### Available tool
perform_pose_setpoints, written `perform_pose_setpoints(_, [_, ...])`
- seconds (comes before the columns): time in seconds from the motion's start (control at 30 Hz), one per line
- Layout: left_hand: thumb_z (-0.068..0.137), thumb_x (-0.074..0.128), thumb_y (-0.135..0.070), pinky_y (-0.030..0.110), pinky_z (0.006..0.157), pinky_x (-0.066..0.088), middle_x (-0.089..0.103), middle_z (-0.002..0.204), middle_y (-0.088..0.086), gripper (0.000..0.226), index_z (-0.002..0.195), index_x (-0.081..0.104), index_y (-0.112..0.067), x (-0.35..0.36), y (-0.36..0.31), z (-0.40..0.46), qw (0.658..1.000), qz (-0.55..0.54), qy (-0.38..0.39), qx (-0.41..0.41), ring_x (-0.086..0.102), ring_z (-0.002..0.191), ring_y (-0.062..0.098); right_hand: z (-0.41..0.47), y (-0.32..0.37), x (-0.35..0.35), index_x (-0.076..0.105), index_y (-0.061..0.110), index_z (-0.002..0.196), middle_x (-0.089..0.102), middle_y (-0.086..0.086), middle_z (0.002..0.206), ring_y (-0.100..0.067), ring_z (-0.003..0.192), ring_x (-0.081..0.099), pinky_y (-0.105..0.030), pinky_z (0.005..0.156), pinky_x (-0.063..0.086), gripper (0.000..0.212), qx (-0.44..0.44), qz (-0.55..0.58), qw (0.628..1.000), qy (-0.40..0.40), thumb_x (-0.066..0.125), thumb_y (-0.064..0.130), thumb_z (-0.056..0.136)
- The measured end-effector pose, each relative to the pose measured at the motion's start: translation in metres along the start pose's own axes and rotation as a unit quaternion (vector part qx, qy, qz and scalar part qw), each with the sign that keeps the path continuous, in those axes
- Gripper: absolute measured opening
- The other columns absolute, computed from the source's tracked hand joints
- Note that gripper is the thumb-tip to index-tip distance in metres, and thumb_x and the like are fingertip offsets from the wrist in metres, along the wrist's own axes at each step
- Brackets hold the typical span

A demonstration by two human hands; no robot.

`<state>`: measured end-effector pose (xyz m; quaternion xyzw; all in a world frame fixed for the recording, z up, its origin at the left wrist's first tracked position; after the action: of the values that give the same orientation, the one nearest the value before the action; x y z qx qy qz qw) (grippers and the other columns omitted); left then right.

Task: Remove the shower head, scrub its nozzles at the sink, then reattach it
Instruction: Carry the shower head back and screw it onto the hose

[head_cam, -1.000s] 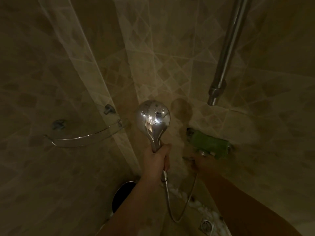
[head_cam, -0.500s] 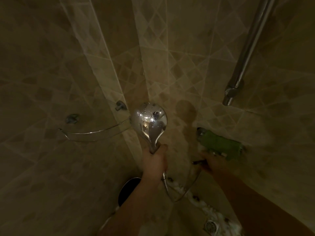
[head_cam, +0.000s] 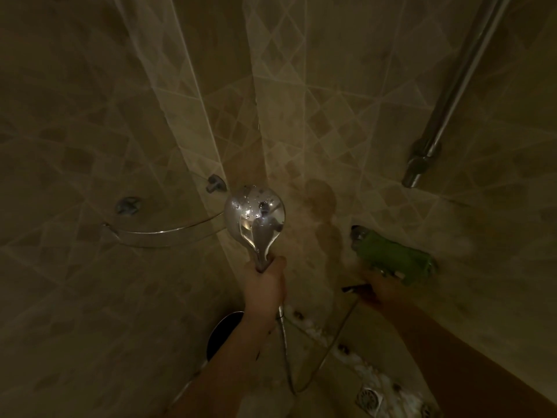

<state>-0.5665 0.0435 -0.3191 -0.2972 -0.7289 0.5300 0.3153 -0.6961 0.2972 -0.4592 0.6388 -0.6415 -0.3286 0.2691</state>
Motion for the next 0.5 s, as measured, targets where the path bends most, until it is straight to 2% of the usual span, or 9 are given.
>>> perform_pose_setpoints(0.1, [0.088,0.06,0.0,0.023,0.04,0.028,0.035,0.047,-0.004,0.051,0.05,0.039,-0.025,-0.003,0.004,0.0,1.0,0.015,-0.008,0.002,0.031,0.038,0.01,-0.003,0.001,-0.002,0.061,0.007,0.085,0.064,-0.013,0.078,-0.024,0.065,0.065,-0.034,0.054,0.054,0.018,-0.001,0.009,1.0,-0.016,0.072,0.021,0.088])
perform_pose_setpoints(0.3, [0.089,0.061,0.002,0.021,0.04,0.028,0.036,0.044,-0.008,0.059,0.041,0.041,-0.026,-0.005,0.008,0.0,1.0,0.012,-0.016,-0.008,0.033,0.036,0.008,-0.008,0.004,0.001,0.06,0.008,0.082,0.058,-0.012,0.078,-0.023,0.06,0.059,-0.034,0.054,0.05,0.016,-0.003,0.014,1.0,-0.013,0.069,0.019,0.089])
perform_pose_setpoints(0.43, [0.089,0.06,0.003,0.022,0.04,0.029,0.034,0.048,-0.004,0.054,0.048,0.038,-0.026,-0.007,0.006,0.0,1.0,0.014,-0.02,-0.003,0.031,0.039,0.009,-0.012,0.006,0.004,0.059,0.007,0.088,0.057,-0.011,0.083,-0.021,0.065,0.059,-0.033,0.055,0.048,0.012,0.009,0.037,0.999,-0.008,0.066,0.016,0.092])
perform_pose_setpoints(0.5, [0.089,0.06,0.003,0.024,0.041,0.028,0.033,0.048,-0.002,0.051,0.051,0.038,-0.024,-0.008,0.003,0.0,1.0,0.014,-0.018,0.0,0.031,0.039,0.01,-0.014,0.008,0.004,0.06,0.003,0.098,0.058,-0.013,0.087,-0.022,0.067,0.059,-0.035,0.057,0.049,0.014,0.011,0.035,0.999,0.005,0.064,0.015,0.093])
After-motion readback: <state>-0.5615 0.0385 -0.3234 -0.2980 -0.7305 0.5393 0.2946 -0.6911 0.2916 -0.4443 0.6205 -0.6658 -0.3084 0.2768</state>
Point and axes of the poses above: each hand's wrist, its own z-axis towards the middle knuckle, its own x-axis out of the palm, y = z × x, the point moved 4 cm from there along z, towards the middle knuckle
